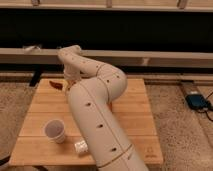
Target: Push the ceramic bowl across the table
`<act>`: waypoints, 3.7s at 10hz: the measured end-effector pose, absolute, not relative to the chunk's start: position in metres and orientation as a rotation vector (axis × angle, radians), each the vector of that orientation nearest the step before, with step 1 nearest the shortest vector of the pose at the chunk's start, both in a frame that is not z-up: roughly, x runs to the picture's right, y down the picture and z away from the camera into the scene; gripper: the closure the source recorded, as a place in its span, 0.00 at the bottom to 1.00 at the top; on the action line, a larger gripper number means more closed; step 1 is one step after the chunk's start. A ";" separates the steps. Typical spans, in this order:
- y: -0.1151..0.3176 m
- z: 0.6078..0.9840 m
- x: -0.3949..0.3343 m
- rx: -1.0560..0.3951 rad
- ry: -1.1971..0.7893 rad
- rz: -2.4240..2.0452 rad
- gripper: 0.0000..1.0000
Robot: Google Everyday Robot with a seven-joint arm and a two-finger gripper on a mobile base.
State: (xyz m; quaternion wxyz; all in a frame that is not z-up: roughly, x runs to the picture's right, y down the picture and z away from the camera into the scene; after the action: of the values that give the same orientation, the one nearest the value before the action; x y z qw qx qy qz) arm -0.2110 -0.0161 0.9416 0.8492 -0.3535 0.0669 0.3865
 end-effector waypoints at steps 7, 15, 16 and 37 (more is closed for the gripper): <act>0.027 0.838 -0.192 -0.685 0.109 0.718 0.20; 0.099 0.818 -0.095 -0.665 0.258 0.964 0.20; 0.107 0.830 -0.097 -0.667 0.274 0.959 0.20; 0.089 0.896 0.006 -0.551 0.413 1.106 0.20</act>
State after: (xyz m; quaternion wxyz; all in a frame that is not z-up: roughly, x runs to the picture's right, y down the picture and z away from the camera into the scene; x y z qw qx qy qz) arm 0.0061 0.0895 0.8960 0.7952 -0.2563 0.1924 0.5147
